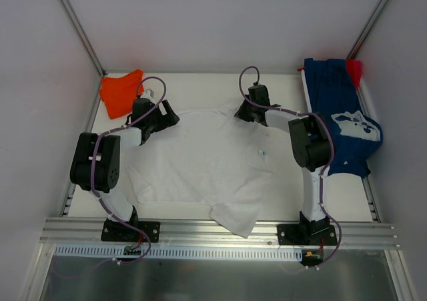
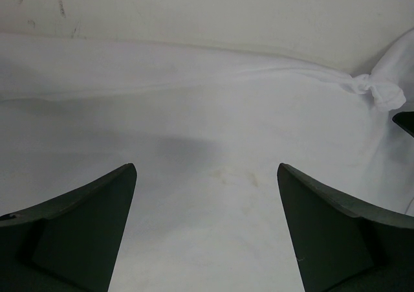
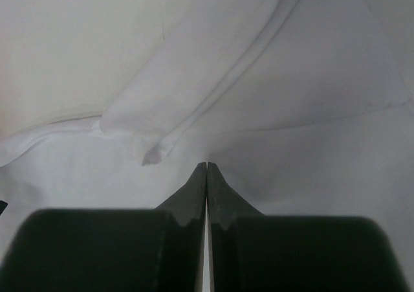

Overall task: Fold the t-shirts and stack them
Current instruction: Flatten out the tshirt

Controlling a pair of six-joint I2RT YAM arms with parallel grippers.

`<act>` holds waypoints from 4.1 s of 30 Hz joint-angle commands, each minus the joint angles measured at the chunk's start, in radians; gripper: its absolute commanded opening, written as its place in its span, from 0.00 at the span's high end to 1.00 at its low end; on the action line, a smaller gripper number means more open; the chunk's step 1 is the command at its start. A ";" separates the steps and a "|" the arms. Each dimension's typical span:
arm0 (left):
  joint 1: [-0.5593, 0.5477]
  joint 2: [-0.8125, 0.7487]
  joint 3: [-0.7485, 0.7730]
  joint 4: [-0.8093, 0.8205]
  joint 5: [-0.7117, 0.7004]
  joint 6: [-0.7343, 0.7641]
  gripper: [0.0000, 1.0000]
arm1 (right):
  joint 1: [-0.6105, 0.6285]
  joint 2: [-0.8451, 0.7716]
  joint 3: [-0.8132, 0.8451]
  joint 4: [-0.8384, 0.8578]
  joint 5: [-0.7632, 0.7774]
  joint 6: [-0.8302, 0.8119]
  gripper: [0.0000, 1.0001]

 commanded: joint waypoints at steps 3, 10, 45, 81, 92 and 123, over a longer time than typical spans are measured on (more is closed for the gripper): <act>0.007 -0.022 -0.008 0.032 0.013 0.021 0.08 | 0.016 -0.019 0.074 0.021 -0.002 0.000 1.00; 0.007 -0.025 -0.013 0.032 0.013 0.023 0.08 | 0.026 0.085 0.231 -0.031 -0.013 0.000 1.00; 0.007 -0.041 -0.042 0.072 0.008 0.021 0.08 | 0.054 -0.045 0.022 0.083 0.018 -0.006 1.00; 0.007 -0.047 -0.051 0.086 0.013 0.023 0.07 | 0.051 -0.019 -0.022 0.129 0.059 0.002 0.99; 0.007 -0.050 -0.055 0.092 0.013 0.023 0.07 | 0.036 0.046 0.085 0.094 0.039 -0.009 0.99; 0.005 -0.045 -0.046 0.100 0.039 0.030 0.04 | -0.024 -0.135 0.106 0.491 0.153 -0.130 0.01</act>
